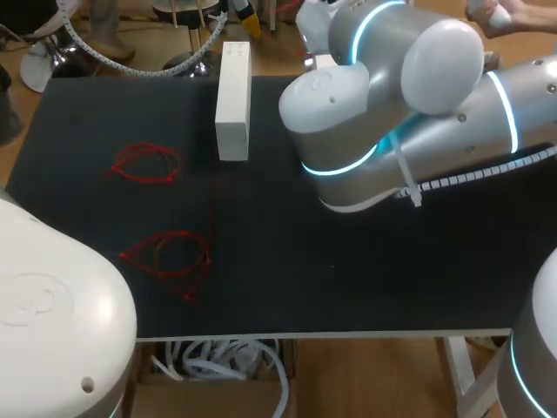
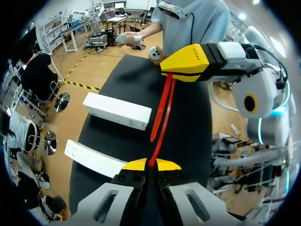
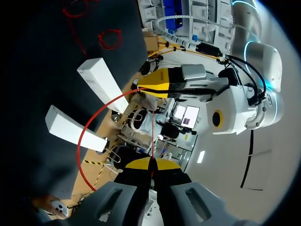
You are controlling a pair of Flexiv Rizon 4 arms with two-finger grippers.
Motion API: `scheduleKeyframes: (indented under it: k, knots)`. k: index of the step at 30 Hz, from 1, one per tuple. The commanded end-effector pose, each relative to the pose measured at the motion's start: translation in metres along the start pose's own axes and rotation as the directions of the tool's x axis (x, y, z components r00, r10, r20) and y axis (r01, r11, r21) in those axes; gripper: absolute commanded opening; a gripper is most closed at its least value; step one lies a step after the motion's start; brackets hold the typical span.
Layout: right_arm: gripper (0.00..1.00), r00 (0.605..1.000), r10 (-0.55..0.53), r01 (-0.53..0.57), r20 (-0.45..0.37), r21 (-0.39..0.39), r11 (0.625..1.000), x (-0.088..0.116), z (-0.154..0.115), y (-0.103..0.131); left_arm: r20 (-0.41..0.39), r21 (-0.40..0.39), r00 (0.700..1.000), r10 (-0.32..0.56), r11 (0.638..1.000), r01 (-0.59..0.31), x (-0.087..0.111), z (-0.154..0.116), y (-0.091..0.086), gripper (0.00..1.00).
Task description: Grab the tape and strap the tape.
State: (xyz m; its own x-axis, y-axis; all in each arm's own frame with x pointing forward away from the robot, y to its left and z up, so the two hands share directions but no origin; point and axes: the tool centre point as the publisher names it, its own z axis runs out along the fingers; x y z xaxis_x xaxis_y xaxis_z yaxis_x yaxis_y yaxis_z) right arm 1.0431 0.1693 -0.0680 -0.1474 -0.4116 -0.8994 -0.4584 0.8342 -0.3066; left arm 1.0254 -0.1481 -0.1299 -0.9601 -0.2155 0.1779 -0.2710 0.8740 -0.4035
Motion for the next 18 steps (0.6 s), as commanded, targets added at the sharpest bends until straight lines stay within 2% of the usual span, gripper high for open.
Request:
scheduleKeyframes:
  k: [1, 18]
  knots:
    - [0.0, 1.0, -0.03, 0.03, -0.007, -0.025, 0.999, -0.006, -0.0011, -0.0023, -0.001, -0.004, 1.0, -0.001, 1.0, 0.001, -0.0003, -0.0004, -0.0008, 0.0]
    - [0.0, 0.997, -0.081, 0.08, -0.011, -0.04, 0.996, 0.0005, -0.0004, 0.0066, -0.001, -0.004, 1.0, -0.001, 1.0, 0.001, -0.0003, -0.0004, -0.0008, 0.0]
